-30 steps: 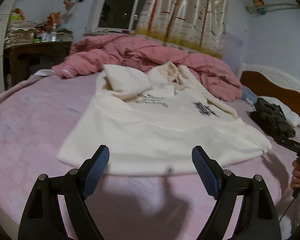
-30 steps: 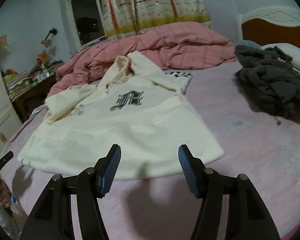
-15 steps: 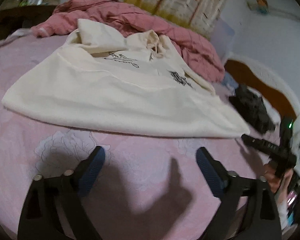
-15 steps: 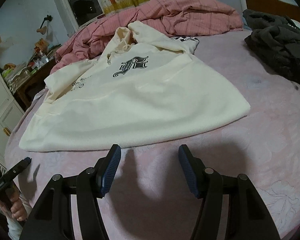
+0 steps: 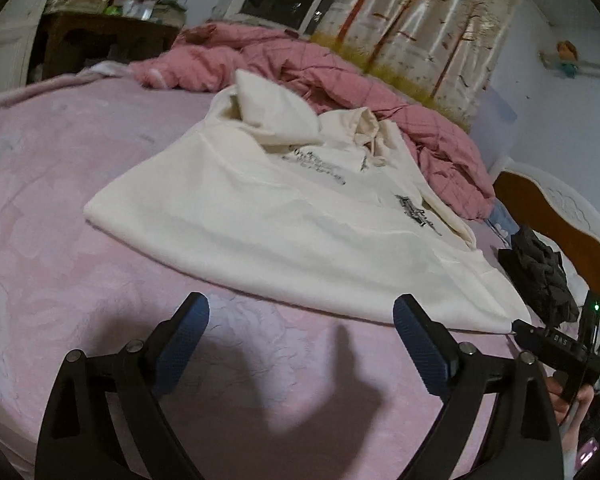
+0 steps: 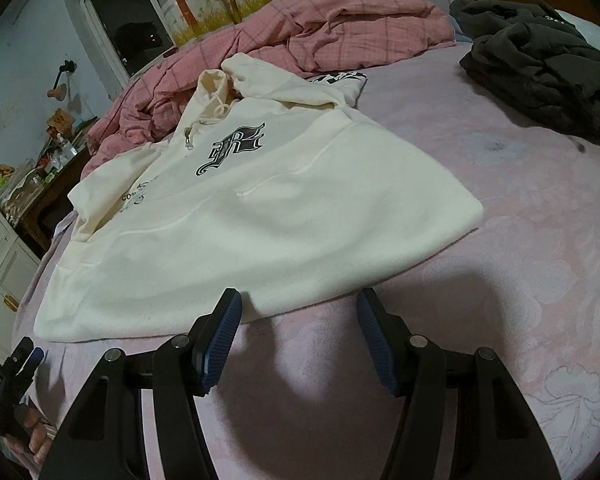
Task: Fold large clothes
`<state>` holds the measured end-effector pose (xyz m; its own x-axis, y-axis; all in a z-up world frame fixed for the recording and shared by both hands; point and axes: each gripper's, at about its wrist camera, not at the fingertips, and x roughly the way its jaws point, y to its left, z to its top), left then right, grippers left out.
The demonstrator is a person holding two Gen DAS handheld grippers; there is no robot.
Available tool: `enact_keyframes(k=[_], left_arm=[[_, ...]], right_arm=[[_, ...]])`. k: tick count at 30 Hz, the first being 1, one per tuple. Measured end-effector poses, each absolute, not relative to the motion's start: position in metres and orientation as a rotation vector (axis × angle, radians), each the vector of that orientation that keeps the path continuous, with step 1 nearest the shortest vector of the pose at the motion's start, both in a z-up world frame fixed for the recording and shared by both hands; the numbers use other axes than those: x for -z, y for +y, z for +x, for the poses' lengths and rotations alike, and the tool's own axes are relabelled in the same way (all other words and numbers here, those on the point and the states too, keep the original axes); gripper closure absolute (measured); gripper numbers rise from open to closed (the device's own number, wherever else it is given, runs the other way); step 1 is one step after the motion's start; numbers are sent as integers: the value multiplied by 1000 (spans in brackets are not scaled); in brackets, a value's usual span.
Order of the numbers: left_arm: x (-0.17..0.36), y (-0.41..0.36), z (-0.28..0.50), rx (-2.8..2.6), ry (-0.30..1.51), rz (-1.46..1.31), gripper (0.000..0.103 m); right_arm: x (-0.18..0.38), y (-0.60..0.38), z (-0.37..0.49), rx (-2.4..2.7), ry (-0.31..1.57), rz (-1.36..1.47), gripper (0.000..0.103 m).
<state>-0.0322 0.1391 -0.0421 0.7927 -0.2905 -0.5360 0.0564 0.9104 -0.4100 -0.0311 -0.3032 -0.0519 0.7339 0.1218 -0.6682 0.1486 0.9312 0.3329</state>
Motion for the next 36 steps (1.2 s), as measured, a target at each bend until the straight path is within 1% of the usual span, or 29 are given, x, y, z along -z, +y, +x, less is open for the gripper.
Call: enact_keyframes(k=[6,12,21,24,26,29,31,32,33,34,35,36], left_arm=[[48,138,-31,173,641,-372,10],[46,139,-30,184,637,-416,10],[50,138,-10,159,653,-421,10],[51,132,2,173,683,-401,9],[51,135,9,176,699,-436,9],[49,147,23,192,710,-536,9],[49,153,34,196,728,-580,9],[49,155,37,195,730,-588,10],[48,156,40,187,731,-588,20],[49,158,44,176,737,-590,38],[52,161,48,177,746,-609,48],[56,165,52,192,762,-643,76]], right_arm=[[52,-302,-30,15,752,381,40],[55,-301,-28,17,745,385,38],[56,-304,-20,18,747,403,36],[57,-307,-11,8,748,406,32],[60,-313,1,-11,777,441,32],[62,-329,16,-36,781,547,32],[62,-331,22,-29,777,564,34],[61,-329,25,-13,774,543,41],[61,-326,26,1,772,517,48],[61,-323,29,13,771,494,63],[62,-322,31,17,776,487,76],[63,-323,33,8,779,496,81]])
